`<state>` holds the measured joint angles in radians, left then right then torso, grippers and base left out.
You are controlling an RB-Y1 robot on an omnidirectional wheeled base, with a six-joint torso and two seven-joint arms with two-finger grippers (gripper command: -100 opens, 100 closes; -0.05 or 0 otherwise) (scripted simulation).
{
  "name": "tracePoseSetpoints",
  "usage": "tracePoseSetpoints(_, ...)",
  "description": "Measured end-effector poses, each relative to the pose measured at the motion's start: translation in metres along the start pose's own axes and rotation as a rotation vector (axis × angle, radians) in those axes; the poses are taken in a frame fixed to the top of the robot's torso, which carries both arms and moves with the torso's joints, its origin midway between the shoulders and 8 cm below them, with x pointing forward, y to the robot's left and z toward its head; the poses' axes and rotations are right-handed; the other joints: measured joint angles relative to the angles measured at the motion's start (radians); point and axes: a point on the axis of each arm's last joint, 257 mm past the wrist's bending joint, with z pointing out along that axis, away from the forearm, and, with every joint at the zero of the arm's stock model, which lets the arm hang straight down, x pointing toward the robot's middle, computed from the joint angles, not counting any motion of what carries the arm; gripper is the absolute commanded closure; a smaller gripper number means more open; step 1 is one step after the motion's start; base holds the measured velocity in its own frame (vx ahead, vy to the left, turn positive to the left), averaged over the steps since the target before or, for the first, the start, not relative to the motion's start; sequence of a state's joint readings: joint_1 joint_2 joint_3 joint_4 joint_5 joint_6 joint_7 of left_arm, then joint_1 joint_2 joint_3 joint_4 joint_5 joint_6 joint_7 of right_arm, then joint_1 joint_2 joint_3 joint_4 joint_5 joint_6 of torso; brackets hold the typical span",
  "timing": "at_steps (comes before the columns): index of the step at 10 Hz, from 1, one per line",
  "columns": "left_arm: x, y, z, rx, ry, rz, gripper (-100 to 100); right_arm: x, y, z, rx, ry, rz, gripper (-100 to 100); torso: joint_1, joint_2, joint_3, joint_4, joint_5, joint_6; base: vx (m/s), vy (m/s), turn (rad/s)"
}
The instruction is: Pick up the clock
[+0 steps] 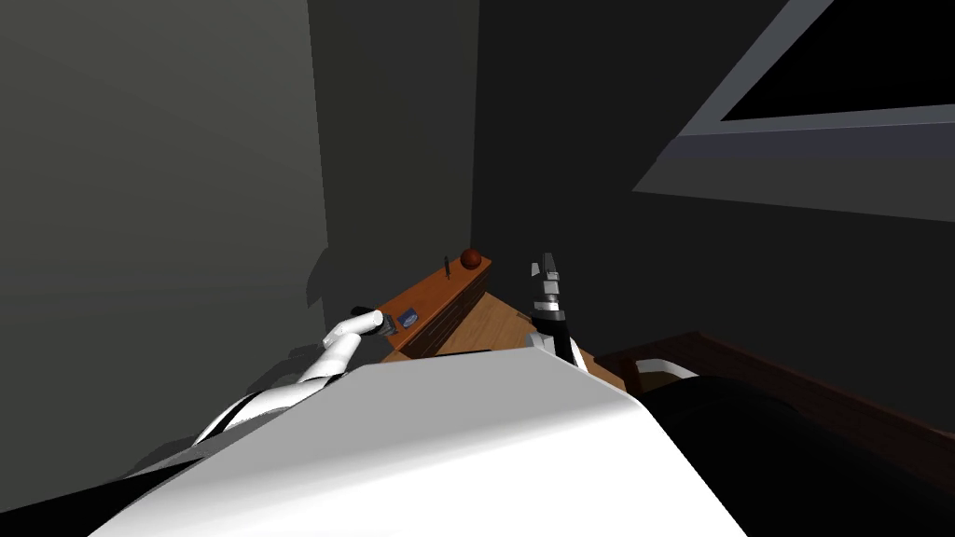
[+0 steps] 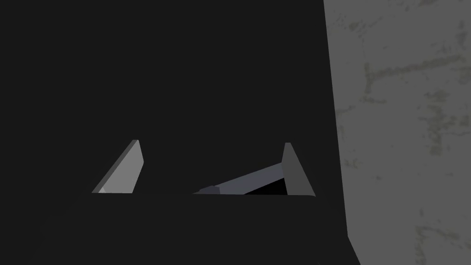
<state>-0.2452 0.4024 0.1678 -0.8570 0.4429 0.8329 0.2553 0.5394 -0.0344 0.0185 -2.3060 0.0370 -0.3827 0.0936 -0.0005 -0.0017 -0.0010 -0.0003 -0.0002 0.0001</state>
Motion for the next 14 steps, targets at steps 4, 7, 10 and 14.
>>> tracePoseSetpoints(4,0.002,0.010,0.000,-0.098,-0.024,-0.031,-100,0.000,0.000,0.000,0.000,0.000,0.000,0,-0.001,-0.002,-0.001,-0.001,0.000,0.000,0.052,-0.020,-0.016)
tracePoseSetpoints(7,0.003,0.019,-0.003,-0.173,-0.042,-0.055,-100,0.000,0.000,0.000,0.000,0.000,0.000,0,-0.001,-0.002,-0.001,-0.001,0.000,0.000,0.054,-0.020,-0.021)
tracePoseSetpoints(10,0.004,0.023,-0.008,-0.238,-0.059,-0.077,-100,0.000,0.000,0.000,0.000,0.000,0.000,0,-0.002,-0.002,-0.001,-0.001,0.000,0.000,0.064,-0.032,-0.034)
tracePoseSetpoints(14,0.006,0.025,-0.014,-0.282,-0.071,-0.091,-100,0.000,0.000,0.000,0.000,0.000,0.000,0,0.000,0.001,0.001,0.000,0.000,0.000,0.032,-0.011,-0.010)
